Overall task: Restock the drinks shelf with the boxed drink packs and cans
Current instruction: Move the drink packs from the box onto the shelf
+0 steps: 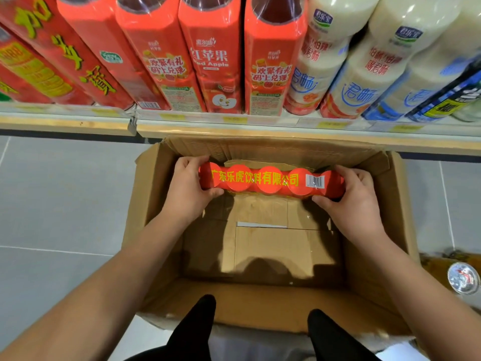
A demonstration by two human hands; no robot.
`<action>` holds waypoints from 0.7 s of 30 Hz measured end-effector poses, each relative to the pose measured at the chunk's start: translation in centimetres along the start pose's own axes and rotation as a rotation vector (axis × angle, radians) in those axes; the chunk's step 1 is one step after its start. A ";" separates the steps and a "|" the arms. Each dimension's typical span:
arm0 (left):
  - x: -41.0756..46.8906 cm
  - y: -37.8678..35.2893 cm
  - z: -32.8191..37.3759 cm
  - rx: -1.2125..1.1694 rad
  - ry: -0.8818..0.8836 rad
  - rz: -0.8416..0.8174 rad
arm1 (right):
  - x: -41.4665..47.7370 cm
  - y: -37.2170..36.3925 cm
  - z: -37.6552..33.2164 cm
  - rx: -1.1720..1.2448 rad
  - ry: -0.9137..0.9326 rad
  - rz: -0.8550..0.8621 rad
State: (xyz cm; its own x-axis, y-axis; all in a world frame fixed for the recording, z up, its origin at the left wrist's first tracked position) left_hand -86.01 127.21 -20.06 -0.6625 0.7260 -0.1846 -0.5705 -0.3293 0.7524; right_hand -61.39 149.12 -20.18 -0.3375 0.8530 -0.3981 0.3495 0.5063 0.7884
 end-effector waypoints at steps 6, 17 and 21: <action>-0.2 -0.2 0.1 0.013 0.017 0.002 | 0.0 -0.6 0.3 -0.014 -0.005 -0.007; -0.1 -0.6 -0.2 -0.028 0.043 0.002 | 0.6 -1.4 1.2 0.113 -0.123 -0.086; -0.1 -0.7 -0.4 -0.047 0.065 0.010 | 0.8 -1.6 1.4 0.093 -0.173 -0.094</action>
State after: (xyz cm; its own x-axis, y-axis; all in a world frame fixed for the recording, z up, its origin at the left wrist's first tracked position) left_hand -85.69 127.10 -20.86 -0.6976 0.6823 -0.2187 -0.5845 -0.3654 0.7245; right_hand -60.99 149.21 -22.39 -0.2200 0.8062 -0.5492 0.4051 0.5877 0.7004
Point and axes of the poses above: each hand's wrist, its own x-axis towards the middle knuckle, its own y-axis out of the back of the hand, z = x × y, the point moved 6 cm from there along x, towards the middle knuckle, and after that the axes turned 13 degrees about -y, right-handed, at the moved point
